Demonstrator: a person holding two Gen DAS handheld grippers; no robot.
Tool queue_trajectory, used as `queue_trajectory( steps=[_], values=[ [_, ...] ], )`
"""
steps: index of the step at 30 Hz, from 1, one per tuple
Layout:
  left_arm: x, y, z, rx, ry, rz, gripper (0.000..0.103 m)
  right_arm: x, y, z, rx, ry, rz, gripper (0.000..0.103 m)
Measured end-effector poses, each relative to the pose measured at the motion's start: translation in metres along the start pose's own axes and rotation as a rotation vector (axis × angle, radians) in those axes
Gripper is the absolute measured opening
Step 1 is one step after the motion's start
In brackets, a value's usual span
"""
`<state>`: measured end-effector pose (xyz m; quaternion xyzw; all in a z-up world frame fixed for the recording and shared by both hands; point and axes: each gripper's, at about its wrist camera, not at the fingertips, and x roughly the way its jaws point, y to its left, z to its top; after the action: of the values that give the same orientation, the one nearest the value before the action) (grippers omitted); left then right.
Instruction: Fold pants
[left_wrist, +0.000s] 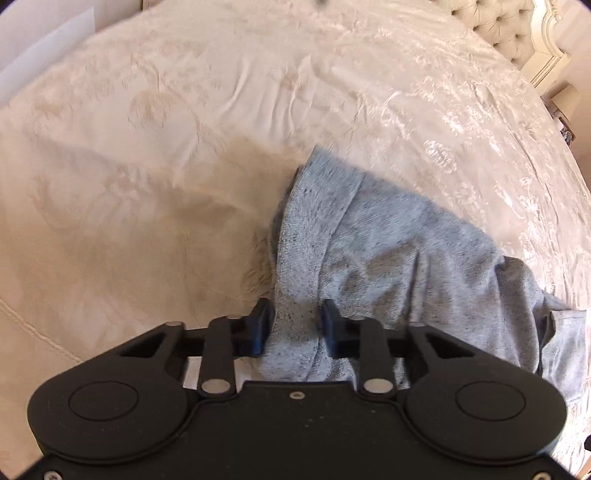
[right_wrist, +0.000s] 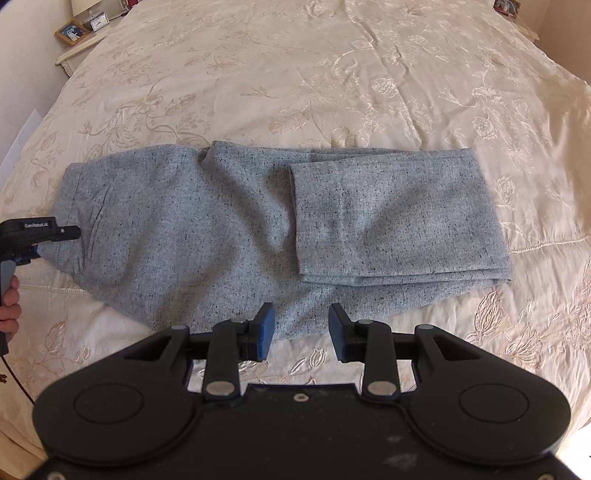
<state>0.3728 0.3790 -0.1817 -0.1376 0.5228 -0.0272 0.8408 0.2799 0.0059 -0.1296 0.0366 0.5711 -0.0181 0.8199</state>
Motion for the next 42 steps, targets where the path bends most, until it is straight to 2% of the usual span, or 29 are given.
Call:
queue_trajectory(
  steps=[5,8,19,22,28,32,36,40,42],
  values=[
    [-0.031,-0.027,0.008,0.047,-0.059,0.009,0.028,0.001,-0.002,-0.001,0.012,0.01,0.016,0.034],
    [-0.048,-0.045,0.012,0.075,-0.081,0.015,0.019,0.001,-0.006,-0.002,0.021,0.007,0.025,0.034],
    [-0.081,-0.116,0.019,0.118,-0.117,0.046,0.012,0.001,-0.031,-0.009,0.04,-0.012,0.077,0.034],
    [-0.093,-0.147,0.015,0.154,-0.147,0.046,0.007,0.005,-0.043,-0.01,0.04,-0.012,0.102,0.034],
    [-0.115,-0.227,0.001,0.211,-0.199,0.021,0.004,0.012,-0.081,-0.007,0.03,-0.014,0.17,0.034],
    [-0.105,-0.288,-0.013,0.256,-0.202,-0.007,0.004,0.011,-0.12,-0.001,0.042,-0.027,0.202,0.034],
    [-0.076,-0.348,-0.034,0.299,-0.161,-0.047,0.002,0.012,-0.164,0.003,0.066,-0.036,0.213,0.034],
    [-0.026,-0.408,-0.064,0.357,-0.071,-0.05,0.002,0.014,-0.207,0.003,0.101,-0.044,0.189,0.034],
    [0.003,-0.432,-0.081,0.386,0.002,-0.041,0.002,0.015,-0.228,0.002,0.129,-0.043,0.178,0.034]
  ],
)
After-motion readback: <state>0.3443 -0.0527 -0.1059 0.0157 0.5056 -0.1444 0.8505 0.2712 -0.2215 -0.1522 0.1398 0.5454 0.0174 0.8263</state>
